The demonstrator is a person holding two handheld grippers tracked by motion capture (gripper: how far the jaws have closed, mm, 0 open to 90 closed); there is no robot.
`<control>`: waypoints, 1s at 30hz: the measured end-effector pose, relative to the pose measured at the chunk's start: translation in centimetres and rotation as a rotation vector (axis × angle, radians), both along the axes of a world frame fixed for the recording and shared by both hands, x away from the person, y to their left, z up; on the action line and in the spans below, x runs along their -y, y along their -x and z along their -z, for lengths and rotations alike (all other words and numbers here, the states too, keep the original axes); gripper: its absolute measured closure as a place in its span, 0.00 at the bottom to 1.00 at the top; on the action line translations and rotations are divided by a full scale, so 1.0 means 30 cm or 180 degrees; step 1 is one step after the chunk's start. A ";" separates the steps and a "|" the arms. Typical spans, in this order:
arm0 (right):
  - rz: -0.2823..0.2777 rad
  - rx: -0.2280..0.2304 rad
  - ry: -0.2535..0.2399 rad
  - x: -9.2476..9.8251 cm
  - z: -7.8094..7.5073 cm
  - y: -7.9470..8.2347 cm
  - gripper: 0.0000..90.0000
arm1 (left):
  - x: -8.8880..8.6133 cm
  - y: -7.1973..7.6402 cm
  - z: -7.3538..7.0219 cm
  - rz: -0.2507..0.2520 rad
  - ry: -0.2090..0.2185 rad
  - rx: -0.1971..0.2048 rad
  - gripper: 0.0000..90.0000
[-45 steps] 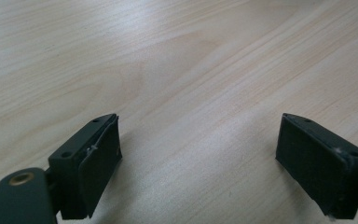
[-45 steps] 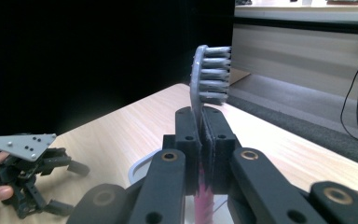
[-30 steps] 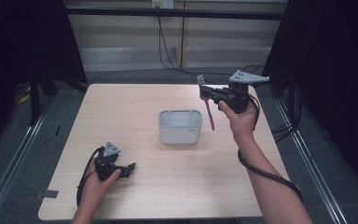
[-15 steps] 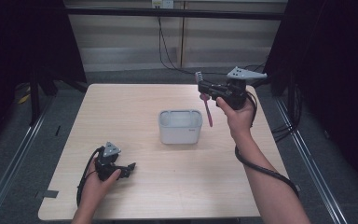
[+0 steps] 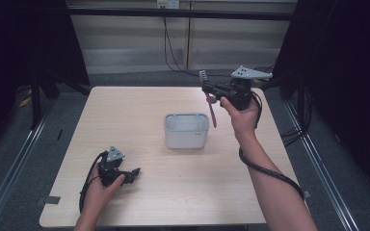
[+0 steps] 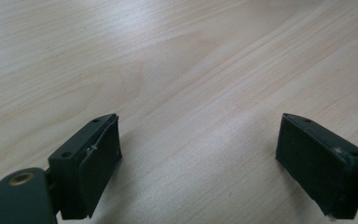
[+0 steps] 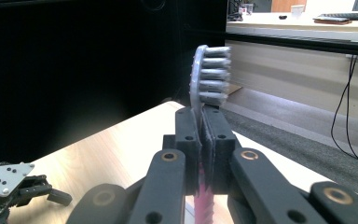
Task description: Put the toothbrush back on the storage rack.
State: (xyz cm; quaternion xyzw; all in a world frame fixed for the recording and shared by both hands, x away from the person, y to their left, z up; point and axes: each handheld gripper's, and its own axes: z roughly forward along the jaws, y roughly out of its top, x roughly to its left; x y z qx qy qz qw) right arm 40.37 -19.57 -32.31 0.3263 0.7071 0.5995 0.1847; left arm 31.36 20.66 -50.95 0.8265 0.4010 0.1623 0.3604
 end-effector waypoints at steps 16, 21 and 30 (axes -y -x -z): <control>0.0031 0.0021 0.0007 -0.026 0.009 -0.026 0.96 | 0.000 0.000 0.000 0.0004 0.0000 -0.0004 0.15; 0.0033 0.0033 0.0013 -0.033 0.017 -0.032 0.96 | 0.000 0.000 0.000 0.0004 0.0000 -0.0004 0.15; 0.0024 0.0044 0.0017 -0.059 0.036 -0.043 0.96 | 0.000 0.000 0.000 0.0005 -0.0001 -0.0004 0.15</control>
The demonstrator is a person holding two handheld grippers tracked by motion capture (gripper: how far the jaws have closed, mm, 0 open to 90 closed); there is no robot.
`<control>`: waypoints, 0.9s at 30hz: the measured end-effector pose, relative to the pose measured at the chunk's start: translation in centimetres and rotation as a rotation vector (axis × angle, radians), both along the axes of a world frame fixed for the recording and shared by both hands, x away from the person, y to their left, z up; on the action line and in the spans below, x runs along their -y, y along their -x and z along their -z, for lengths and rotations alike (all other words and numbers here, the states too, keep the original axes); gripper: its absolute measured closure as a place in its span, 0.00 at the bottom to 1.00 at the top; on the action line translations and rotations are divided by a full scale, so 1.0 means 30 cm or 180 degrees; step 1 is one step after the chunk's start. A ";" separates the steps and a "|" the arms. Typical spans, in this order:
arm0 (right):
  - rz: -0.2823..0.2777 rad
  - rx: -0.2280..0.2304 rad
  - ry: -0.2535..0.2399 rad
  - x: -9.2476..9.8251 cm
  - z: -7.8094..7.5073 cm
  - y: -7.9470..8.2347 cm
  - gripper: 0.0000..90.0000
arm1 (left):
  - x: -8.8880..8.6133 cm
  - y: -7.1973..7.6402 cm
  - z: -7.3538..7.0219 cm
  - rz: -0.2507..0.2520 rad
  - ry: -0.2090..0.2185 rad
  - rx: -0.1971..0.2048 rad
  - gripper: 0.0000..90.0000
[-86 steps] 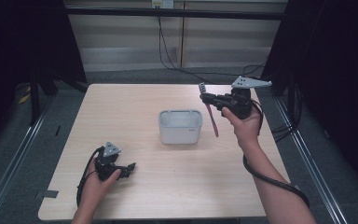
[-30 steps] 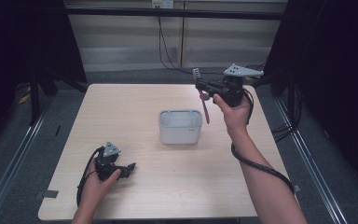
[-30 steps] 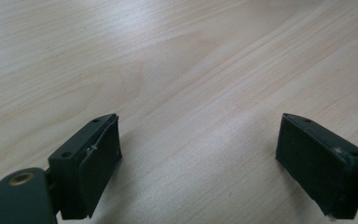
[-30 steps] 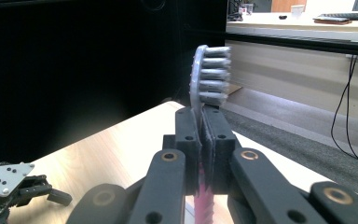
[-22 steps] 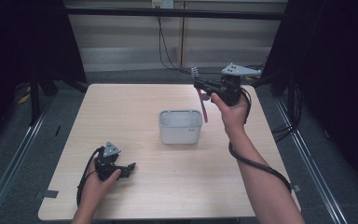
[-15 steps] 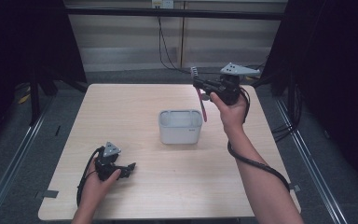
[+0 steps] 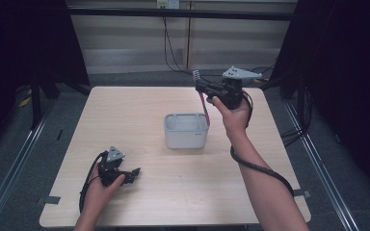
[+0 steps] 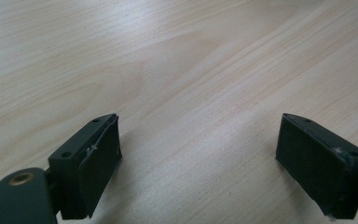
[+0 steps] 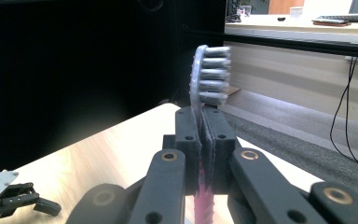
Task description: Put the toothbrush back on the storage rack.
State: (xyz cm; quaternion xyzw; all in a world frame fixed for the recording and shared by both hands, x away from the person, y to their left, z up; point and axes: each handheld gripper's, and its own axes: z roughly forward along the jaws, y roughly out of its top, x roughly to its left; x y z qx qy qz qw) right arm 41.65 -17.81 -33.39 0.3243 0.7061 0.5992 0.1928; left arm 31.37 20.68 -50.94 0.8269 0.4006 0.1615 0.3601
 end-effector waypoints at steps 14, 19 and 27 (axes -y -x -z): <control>-0.0010 0.0058 0.0012 -0.021 0.018 -0.011 0.96 | 0.000 0.000 0.000 0.0000 0.0003 -0.0003 0.15; 0.0003 0.0055 0.0006 -0.022 0.027 -0.014 0.96 | 0.000 0.000 0.000 -0.0001 0.0004 -0.0002 0.15; 0.0036 0.0044 -0.0003 -0.018 0.046 -0.017 0.96 | 0.000 0.000 0.000 -0.0001 0.0004 -0.0003 0.15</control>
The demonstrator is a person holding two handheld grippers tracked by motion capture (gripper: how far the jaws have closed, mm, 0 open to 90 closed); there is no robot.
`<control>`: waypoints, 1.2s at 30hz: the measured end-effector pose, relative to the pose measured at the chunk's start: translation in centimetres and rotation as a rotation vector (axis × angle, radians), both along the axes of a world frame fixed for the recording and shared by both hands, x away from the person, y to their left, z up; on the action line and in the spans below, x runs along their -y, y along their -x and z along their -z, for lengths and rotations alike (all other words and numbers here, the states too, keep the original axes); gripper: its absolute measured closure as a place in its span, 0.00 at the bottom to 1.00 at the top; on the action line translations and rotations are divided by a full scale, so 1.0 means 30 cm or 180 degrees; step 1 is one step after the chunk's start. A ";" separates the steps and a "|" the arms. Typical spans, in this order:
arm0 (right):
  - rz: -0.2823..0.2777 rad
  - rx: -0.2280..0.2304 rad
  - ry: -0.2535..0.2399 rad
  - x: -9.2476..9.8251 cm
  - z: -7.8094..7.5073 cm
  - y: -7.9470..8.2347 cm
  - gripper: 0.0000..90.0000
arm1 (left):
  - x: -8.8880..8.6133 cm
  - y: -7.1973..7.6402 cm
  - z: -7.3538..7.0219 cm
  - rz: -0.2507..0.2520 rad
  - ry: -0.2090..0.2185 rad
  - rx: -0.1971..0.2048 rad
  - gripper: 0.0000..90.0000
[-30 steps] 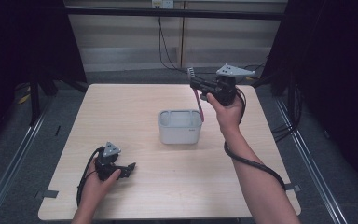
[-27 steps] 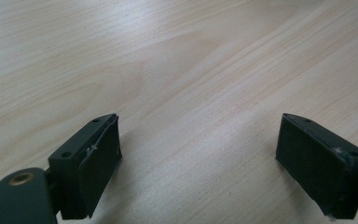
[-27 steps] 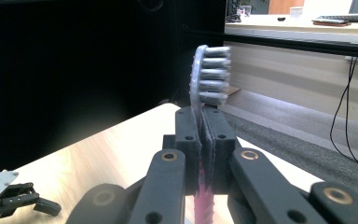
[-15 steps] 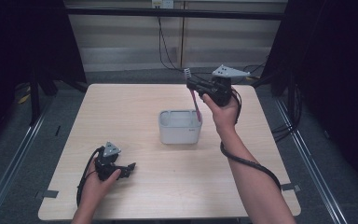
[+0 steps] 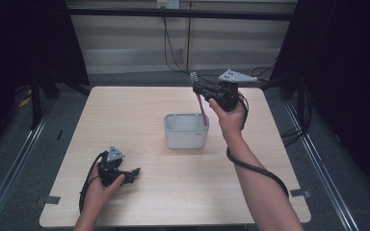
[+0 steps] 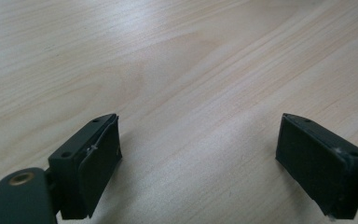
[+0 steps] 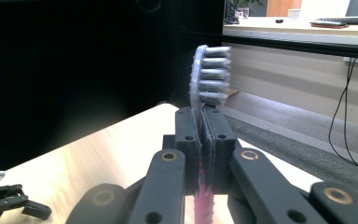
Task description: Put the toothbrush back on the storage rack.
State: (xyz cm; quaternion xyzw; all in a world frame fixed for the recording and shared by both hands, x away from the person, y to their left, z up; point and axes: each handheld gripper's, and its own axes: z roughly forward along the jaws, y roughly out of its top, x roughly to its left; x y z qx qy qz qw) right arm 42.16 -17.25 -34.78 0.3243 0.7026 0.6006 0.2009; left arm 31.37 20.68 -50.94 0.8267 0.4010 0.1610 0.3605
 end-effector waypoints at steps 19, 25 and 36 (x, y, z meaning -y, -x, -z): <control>-0.0011 -0.0003 0.0007 -0.003 0.032 -0.006 0.95 | 0.000 0.000 0.000 0.0000 -0.0001 0.0000 0.15; -0.0009 -0.0005 0.0024 -0.001 0.041 -0.004 0.95 | 0.000 0.000 0.000 0.0001 -0.0002 0.0001 0.15; -0.0030 -0.0004 0.0064 0.007 0.064 0.006 0.95 | 0.000 0.000 0.000 -0.0002 -0.0001 0.0005 0.15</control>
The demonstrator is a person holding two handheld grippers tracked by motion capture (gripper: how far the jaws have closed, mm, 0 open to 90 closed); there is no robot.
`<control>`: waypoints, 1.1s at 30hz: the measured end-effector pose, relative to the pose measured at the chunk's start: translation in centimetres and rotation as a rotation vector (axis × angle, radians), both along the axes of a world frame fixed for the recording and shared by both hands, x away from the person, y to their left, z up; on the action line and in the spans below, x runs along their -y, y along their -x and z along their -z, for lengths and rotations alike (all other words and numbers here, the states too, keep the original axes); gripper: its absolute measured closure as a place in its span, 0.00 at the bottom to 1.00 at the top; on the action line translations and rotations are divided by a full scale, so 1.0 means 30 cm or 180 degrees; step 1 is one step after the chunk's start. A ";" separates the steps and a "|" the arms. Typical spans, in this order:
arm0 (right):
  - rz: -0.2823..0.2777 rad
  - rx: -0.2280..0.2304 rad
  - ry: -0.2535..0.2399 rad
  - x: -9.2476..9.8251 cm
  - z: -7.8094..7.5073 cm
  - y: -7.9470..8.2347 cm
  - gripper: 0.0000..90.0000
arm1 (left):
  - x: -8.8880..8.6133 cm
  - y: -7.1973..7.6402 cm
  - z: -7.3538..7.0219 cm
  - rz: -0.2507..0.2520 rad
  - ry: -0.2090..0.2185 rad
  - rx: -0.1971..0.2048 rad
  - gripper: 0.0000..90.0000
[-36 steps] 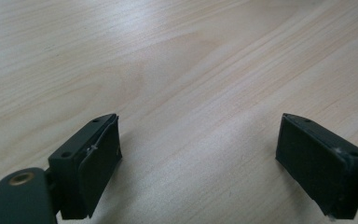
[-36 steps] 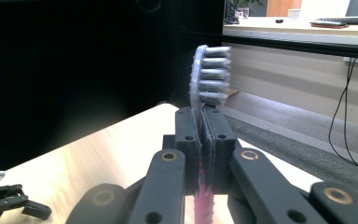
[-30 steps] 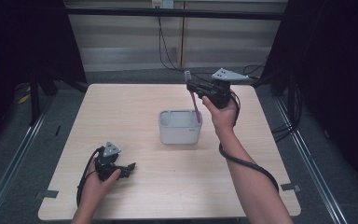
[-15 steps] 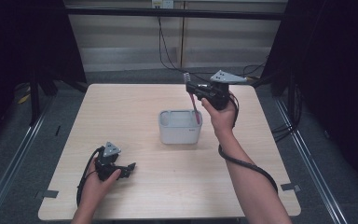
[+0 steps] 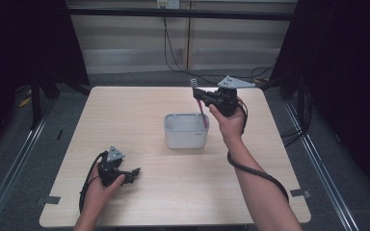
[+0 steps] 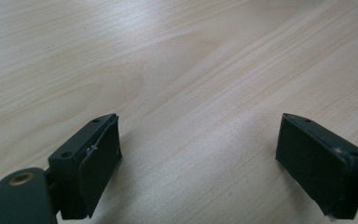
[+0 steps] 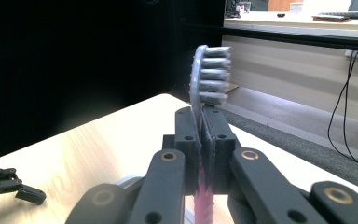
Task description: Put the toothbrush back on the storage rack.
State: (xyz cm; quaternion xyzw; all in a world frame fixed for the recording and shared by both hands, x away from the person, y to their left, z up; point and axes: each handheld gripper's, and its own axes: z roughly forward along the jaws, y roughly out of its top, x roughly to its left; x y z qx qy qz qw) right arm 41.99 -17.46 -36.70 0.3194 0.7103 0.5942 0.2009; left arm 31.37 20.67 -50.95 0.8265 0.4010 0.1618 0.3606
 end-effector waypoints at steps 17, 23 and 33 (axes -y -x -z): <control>-0.0006 -0.0016 -0.0021 0.014 0.021 0.014 0.95 | 0.000 0.000 0.000 -0.0001 -0.0001 0.0001 0.15; -0.0003 -0.0036 -0.0017 0.020 0.035 0.020 0.95 | 0.000 0.000 0.000 -0.0002 -0.0002 0.0002 0.15; -0.0002 -0.0032 -0.0006 0.033 0.038 0.031 0.95 | 0.000 0.000 0.000 -0.0001 -0.0001 0.0001 0.15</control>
